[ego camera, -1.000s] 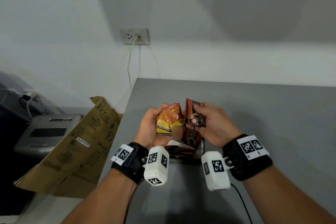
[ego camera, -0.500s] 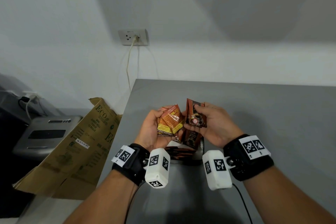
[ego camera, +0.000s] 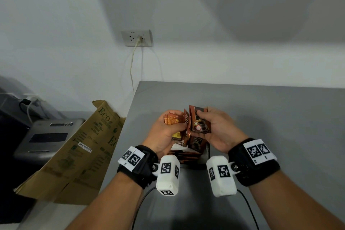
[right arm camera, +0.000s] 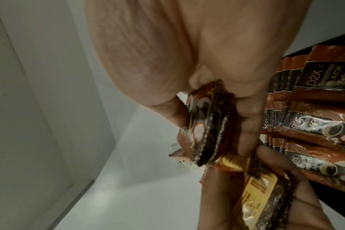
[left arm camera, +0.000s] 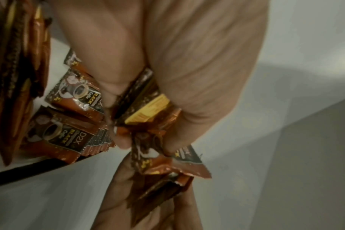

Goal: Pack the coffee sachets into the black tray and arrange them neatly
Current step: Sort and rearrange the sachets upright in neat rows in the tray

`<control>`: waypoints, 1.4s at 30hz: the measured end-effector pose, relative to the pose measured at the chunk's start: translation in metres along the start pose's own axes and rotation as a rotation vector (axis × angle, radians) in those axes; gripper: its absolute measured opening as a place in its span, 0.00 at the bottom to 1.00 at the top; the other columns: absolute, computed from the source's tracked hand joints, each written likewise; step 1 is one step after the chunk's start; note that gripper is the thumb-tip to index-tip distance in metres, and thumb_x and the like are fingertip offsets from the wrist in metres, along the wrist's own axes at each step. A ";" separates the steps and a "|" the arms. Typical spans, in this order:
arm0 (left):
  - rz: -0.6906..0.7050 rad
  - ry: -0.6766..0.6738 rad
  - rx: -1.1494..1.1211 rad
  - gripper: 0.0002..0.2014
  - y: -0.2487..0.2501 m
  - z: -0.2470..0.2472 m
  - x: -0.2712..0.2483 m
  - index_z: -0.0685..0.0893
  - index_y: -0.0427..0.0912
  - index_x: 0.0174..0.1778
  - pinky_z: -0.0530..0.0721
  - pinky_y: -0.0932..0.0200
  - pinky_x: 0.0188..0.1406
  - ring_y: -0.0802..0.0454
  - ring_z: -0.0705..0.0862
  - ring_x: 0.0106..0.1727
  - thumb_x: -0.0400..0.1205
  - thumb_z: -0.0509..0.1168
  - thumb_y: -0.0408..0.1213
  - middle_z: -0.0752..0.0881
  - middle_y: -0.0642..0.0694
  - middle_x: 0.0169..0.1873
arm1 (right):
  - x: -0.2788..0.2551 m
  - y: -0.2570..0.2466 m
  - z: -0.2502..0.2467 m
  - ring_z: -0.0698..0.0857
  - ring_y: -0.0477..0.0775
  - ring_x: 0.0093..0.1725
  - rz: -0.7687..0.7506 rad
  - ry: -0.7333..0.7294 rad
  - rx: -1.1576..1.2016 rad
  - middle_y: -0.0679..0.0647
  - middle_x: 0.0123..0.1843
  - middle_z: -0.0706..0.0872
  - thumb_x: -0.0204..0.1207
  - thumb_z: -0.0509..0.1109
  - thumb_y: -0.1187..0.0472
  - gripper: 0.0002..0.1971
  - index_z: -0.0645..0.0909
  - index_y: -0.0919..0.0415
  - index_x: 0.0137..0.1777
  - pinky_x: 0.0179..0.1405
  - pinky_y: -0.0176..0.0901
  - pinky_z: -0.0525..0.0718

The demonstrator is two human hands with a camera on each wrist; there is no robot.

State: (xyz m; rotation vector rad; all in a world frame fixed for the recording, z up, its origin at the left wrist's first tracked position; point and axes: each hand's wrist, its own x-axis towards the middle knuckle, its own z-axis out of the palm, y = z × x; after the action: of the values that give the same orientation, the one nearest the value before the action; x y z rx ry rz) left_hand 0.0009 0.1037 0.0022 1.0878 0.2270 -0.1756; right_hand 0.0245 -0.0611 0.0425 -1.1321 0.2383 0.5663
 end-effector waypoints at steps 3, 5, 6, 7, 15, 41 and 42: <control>0.068 0.134 0.094 0.17 -0.003 0.002 0.001 0.80 0.40 0.51 0.84 0.55 0.25 0.46 0.86 0.31 0.75 0.70 0.15 0.88 0.38 0.38 | 0.001 -0.002 -0.001 0.90 0.60 0.44 -0.048 0.037 -0.025 0.63 0.47 0.91 0.86 0.64 0.64 0.05 0.78 0.65 0.57 0.45 0.56 0.90; 0.089 0.253 0.106 0.16 -0.003 0.000 0.004 0.79 0.42 0.49 0.82 0.55 0.25 0.48 0.85 0.30 0.77 0.69 0.16 0.88 0.41 0.35 | 0.002 -0.007 -0.006 0.90 0.60 0.44 -0.091 0.079 0.007 0.63 0.47 0.90 0.87 0.63 0.64 0.04 0.77 0.65 0.56 0.49 0.57 0.89; 0.098 0.288 0.112 0.16 -0.004 -0.001 0.005 0.79 0.43 0.49 0.81 0.52 0.28 0.47 0.85 0.30 0.78 0.70 0.17 0.88 0.41 0.35 | 0.002 -0.009 -0.009 0.90 0.60 0.44 -0.103 0.082 0.030 0.64 0.48 0.90 0.87 0.63 0.64 0.04 0.77 0.64 0.56 0.51 0.58 0.88; 0.110 0.301 0.131 0.16 -0.005 -0.001 0.006 0.79 0.44 0.50 0.80 0.50 0.30 0.46 0.84 0.30 0.78 0.71 0.18 0.88 0.40 0.35 | 0.002 -0.010 -0.009 0.90 0.60 0.45 -0.106 0.071 0.028 0.64 0.49 0.90 0.87 0.63 0.64 0.05 0.77 0.65 0.57 0.52 0.59 0.88; -0.010 0.129 -0.055 0.15 0.007 0.010 -0.007 0.83 0.36 0.60 0.89 0.45 0.39 0.38 0.89 0.43 0.82 0.58 0.20 0.89 0.31 0.48 | 0.009 0.006 -0.001 0.90 0.54 0.51 -0.260 0.246 -0.476 0.55 0.55 0.89 0.85 0.66 0.57 0.10 0.75 0.53 0.64 0.53 0.56 0.90; 0.079 0.208 0.030 0.19 0.001 -0.011 -0.004 0.82 0.42 0.51 0.88 0.54 0.30 0.47 0.90 0.37 0.75 0.70 0.13 0.90 0.44 0.37 | 0.003 0.000 -0.007 0.89 0.64 0.48 -0.074 0.037 0.013 0.67 0.50 0.90 0.86 0.63 0.64 0.12 0.81 0.71 0.62 0.50 0.57 0.86; 0.109 0.229 0.063 0.19 0.001 -0.011 -0.004 0.82 0.42 0.51 0.88 0.53 0.33 0.48 0.90 0.38 0.74 0.71 0.13 0.90 0.45 0.37 | 0.002 0.000 -0.008 0.90 0.62 0.46 -0.068 0.036 -0.011 0.64 0.48 0.91 0.86 0.64 0.64 0.10 0.82 0.69 0.60 0.48 0.56 0.86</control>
State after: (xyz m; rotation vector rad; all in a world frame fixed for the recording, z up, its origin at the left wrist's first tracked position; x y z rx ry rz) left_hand -0.0040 0.1136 -0.0006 1.1803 0.3688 0.0402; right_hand 0.0275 -0.0676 0.0385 -1.1572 0.2268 0.4882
